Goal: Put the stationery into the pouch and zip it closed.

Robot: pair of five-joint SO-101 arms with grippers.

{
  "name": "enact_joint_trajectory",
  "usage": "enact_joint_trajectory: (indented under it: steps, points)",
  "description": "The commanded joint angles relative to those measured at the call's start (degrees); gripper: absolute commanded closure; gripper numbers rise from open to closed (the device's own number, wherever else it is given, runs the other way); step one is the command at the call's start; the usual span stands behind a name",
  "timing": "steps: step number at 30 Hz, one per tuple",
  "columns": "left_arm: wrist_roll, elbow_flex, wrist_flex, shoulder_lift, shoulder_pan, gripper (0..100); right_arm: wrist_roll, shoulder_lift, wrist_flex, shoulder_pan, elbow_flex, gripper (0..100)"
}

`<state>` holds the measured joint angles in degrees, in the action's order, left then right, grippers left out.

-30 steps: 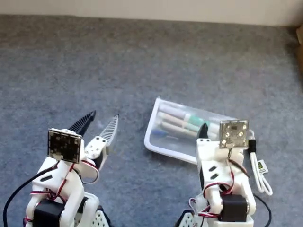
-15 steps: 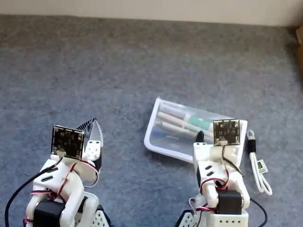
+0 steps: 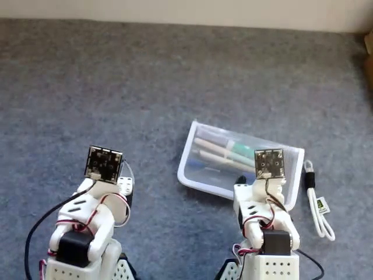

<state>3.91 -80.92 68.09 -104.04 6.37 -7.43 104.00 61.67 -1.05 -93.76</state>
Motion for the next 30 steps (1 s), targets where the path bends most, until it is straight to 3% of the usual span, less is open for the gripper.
enact_joint_trajectory:
  steps: [1, 10, 18, 24, 30]
  points:
    - [0.1, -3.9, -0.3, -0.7, -0.9, 97, -0.6, 0.5, 0.0, 0.6, -1.5, 78.1]
    - [0.1, -12.0, -0.4, -0.7, -0.9, 97, -0.6, 0.5, -0.2, 0.3, -10.2, 78.1]
    - [0.1, -16.2, 0.1, -0.7, -0.8, 97, 7.7, -0.1, 0.4, 0.3, -10.2, 78.6]
    - [0.4, -16.2, 0.2, -0.6, -0.8, 97, 7.4, 0.3, 4.4, 0.2, -10.2, 99.0]
    - [0.4, -16.2, 0.3, -0.6, -0.9, 97, 7.6, 0.4, 9.7, -0.1, -10.2, 98.4]
